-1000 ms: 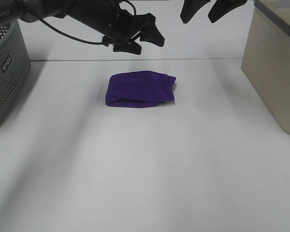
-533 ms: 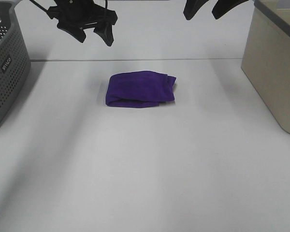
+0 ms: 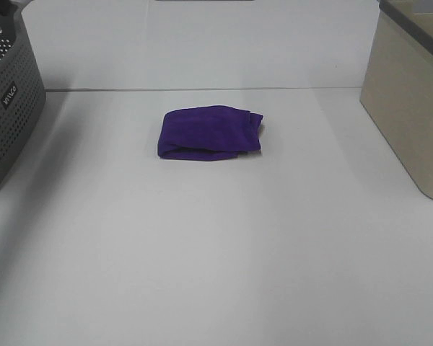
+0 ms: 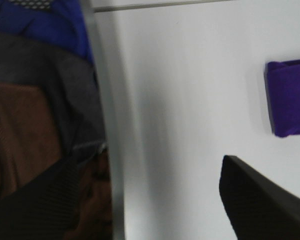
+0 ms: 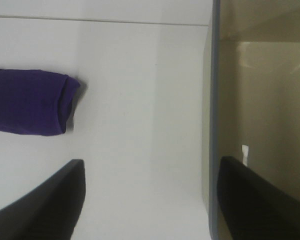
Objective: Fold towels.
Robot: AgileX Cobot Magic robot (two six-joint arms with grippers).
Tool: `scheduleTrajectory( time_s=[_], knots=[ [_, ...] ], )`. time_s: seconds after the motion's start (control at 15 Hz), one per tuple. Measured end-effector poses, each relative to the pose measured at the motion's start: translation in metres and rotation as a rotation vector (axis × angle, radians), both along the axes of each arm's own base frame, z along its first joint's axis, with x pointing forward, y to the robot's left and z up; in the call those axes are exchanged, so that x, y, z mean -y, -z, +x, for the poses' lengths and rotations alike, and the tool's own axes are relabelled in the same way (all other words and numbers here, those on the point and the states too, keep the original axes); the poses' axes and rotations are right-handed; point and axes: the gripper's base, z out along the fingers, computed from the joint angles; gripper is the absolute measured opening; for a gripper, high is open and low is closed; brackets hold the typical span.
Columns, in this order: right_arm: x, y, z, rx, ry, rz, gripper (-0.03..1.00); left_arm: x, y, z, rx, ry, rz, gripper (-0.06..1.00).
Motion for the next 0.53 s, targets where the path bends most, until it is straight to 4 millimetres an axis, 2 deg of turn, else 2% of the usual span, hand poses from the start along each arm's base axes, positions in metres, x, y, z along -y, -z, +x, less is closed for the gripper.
scheduleTrajectory(
  time_s=[0.13,0.27,0.33,0.4,0.47,0.53],
  knots=[
    [0.004,-0.005,-0.052,-0.018,0.018,-0.006,0.73,-0.019,-0.024,-0.064,-0.001,-0.022,0.022,0.71],
    [0.007,-0.005,-0.115,-0.014,0.020,-0.004,0.73,-0.024,-0.047,-0.147,0.043,-0.056,0.049,0.71],
    [0.007,0.000,-0.145,-0.012,0.020,-0.004,0.73,-0.022,-0.047,-0.187,0.051,-0.068,0.066,0.71],
    [0.012,0.021,-0.207,-0.005,0.029,-0.026,0.73,-0.013,-0.043,-0.264,0.130,-0.073,0.099,0.71],
    [0.013,0.026,-0.219,-0.002,0.039,-0.030,0.75,-0.011,-0.036,-0.279,0.137,-0.075,0.105,0.71],
    [0.016,0.039,-0.244,0.007,0.065,-0.038,0.77,-0.007,-0.029,-0.313,0.208,-0.081,0.123,0.71]
  ],
)
